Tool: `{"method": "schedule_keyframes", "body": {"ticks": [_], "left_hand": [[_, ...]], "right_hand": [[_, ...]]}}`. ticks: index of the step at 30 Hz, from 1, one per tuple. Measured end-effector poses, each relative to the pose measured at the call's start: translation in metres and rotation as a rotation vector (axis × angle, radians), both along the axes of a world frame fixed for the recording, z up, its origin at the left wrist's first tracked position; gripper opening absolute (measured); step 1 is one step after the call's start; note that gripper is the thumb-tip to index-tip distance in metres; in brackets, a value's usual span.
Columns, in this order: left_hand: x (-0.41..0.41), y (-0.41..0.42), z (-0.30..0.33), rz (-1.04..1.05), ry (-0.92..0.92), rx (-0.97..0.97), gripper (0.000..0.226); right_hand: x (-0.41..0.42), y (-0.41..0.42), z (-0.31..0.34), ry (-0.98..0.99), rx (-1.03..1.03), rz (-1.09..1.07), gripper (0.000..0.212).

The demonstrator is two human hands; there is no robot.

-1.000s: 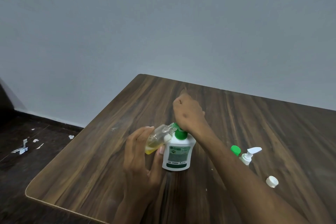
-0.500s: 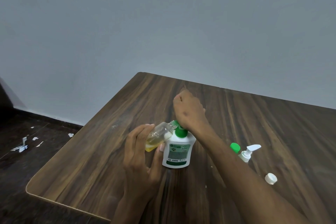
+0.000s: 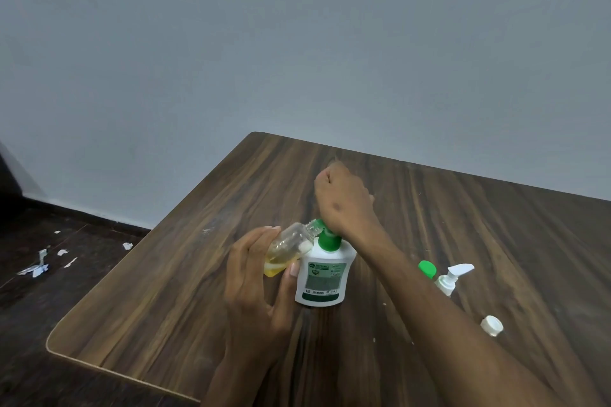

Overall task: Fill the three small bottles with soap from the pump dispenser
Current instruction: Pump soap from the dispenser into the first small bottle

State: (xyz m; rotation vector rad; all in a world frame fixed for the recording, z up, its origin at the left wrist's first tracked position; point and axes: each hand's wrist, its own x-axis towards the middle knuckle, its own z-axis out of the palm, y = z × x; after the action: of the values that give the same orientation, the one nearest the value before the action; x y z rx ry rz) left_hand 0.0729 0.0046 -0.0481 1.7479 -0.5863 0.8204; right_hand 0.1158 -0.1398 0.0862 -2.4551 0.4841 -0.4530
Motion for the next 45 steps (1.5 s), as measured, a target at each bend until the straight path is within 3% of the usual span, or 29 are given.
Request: {"method": "schedule_keyframes", "body": {"ticks": [45], "left_hand": [[-0.0017, 0.0007, 0.0016, -0.009, 0.018, 0.011, 0.041]], "right_hand": [[-0.004, 0.0014, -0.0006, 0.014, 0.016, -0.027, 0.022]]}}
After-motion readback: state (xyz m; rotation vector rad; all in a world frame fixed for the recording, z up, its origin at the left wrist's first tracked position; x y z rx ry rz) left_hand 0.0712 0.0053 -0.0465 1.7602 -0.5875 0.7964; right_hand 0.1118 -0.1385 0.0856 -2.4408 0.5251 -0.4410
